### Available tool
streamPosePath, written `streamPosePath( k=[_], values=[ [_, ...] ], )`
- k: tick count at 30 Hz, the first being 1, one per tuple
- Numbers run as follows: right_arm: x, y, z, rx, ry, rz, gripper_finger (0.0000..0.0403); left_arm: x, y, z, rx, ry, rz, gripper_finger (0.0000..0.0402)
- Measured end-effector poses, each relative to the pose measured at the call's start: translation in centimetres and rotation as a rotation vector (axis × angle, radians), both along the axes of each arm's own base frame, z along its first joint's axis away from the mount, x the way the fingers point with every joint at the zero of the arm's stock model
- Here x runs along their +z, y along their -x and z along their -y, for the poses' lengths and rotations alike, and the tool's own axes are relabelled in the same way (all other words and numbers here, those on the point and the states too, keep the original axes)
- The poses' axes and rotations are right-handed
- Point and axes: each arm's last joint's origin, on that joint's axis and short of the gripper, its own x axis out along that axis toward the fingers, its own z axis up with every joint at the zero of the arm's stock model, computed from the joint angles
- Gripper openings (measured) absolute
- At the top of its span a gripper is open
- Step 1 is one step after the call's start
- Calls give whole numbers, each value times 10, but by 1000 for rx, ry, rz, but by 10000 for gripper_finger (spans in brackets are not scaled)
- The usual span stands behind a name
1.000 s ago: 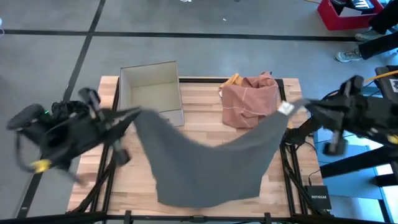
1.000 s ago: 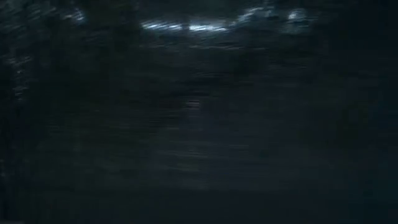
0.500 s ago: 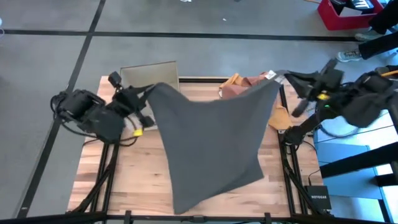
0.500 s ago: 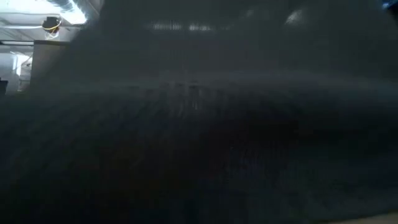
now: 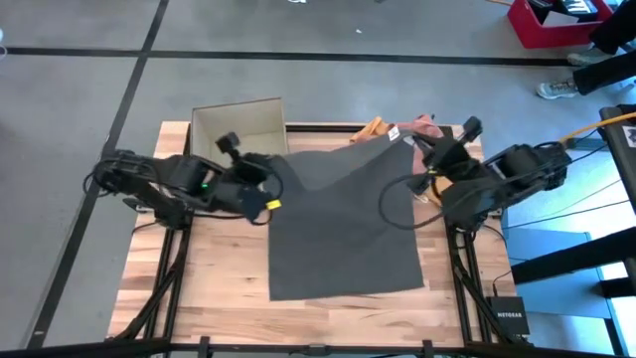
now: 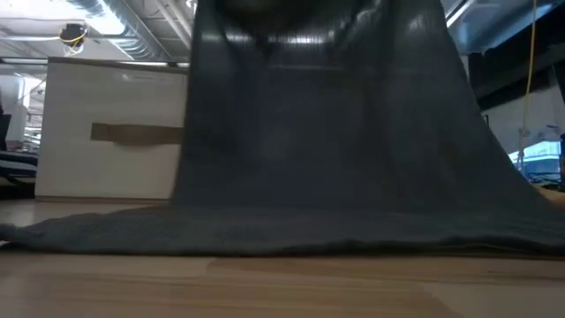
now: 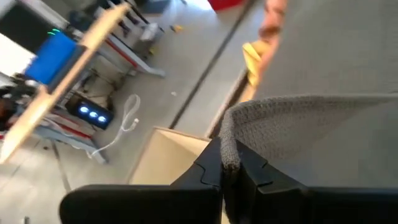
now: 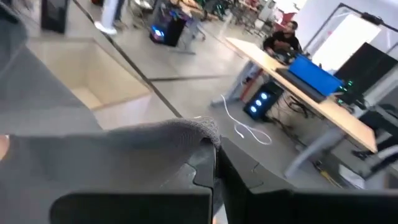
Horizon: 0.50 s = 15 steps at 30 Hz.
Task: Fold towel
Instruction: Fold the grey towel
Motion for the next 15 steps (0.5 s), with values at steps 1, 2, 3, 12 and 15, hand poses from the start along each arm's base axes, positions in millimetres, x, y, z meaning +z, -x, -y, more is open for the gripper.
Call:
streamPosePath(
  k=[1, 2, 3, 12, 15],
  values=[
    [-5, -3, 2, -11, -1, -20, 12, -5, -5, -4, -4, 8, -6, 2],
    [-11, -6, 3, -26, -6, -34, 12, -10, -11, -8, -2, 13, -5, 3],
    [-18, -10, 5, -39, -12, -53, 12, -15, -16, -12, 0, 16, -4, 3],
    [-86, -18, 22, -202, -75, -149, 12, -73, -48, -49, -51, 106, -55, 4],
    [-112, -14, 27, -246, -105, -189, 12, -96, -55, -54, -119, 191, -54, 5]
  ],
)
